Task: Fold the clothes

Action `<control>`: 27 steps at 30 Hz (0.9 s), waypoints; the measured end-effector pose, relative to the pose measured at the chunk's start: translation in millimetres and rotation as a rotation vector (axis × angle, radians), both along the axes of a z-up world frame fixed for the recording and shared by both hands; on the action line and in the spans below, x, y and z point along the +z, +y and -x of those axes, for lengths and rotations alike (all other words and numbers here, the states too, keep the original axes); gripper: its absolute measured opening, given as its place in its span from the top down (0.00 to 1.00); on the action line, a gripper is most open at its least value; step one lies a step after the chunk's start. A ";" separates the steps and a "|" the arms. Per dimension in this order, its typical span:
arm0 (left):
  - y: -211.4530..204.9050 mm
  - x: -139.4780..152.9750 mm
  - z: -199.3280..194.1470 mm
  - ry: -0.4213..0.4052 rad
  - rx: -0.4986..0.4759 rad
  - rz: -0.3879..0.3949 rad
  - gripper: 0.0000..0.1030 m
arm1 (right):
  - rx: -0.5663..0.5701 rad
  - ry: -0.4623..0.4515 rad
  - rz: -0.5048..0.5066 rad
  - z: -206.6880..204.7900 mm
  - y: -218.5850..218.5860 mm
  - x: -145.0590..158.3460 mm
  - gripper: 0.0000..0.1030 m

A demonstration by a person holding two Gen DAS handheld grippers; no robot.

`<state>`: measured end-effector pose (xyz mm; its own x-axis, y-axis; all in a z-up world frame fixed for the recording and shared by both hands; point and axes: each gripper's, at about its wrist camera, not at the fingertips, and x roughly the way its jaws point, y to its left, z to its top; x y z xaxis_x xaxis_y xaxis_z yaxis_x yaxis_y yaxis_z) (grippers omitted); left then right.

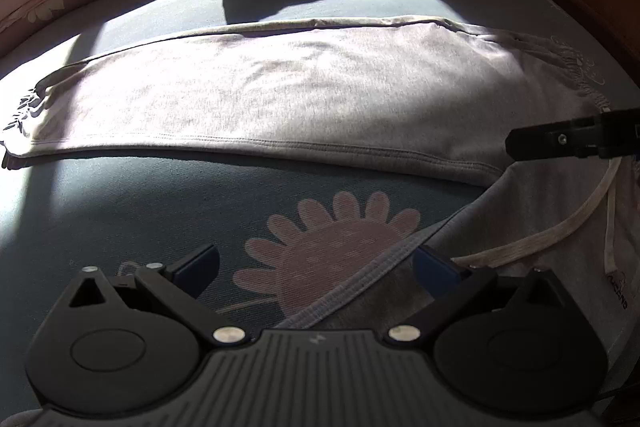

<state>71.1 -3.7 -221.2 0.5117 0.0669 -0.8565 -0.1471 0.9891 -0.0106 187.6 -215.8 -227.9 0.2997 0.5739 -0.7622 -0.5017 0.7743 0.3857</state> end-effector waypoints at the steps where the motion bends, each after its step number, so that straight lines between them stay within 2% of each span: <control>1: -5.5 0.6 -1.8 -0.009 -0.003 0.013 0.01 | -0.005 0.006 0.009 4.4 -12.0 1.1 0.00; 3: -22.3 -2.9 -7.4 -0.025 -0.022 0.042 0.01 | -0.004 0.036 0.038 12.5 -32.1 -6.2 0.00; 5: -37.1 -11.2 -12.1 -0.032 -0.045 0.034 0.01 | -0.005 0.076 0.073 18.6 -43.8 -19.5 0.00; 7: -50.8 -22.9 -17.2 -0.020 -0.059 -0.018 0.01 | -0.007 0.115 0.101 24.7 -51.9 -32.7 0.00; 10: -54.5 -41.7 -21.7 0.030 -0.041 -0.120 0.01 | 0.012 0.105 0.112 40.8 -62.9 -33.1 0.00; 15: -49.9 -22.6 -15.2 0.015 0.014 -0.104 0.01 | 0.067 0.107 0.044 62.3 -73.3 -15.6 0.00; 19: -68.4 -17.9 -8.6 0.035 -0.058 -0.099 0.01 | 0.141 0.132 0.033 73.7 -60.5 -23.9 0.00; 22: -86.0 -26.8 -0.5 0.083 -0.102 -0.144 0.01 | 0.163 0.218 0.061 81.4 -62.2 -39.6 0.00; 25: -93.7 -38.3 19.0 0.143 -0.108 -0.216 0.01 | 0.188 0.206 0.067 94.4 -76.6 -40.1 0.00; 27: -93.4 -35.0 35.1 0.149 -0.080 -0.229 0.01 | 0.213 0.213 0.075 97.0 -82.2 -38.7 0.00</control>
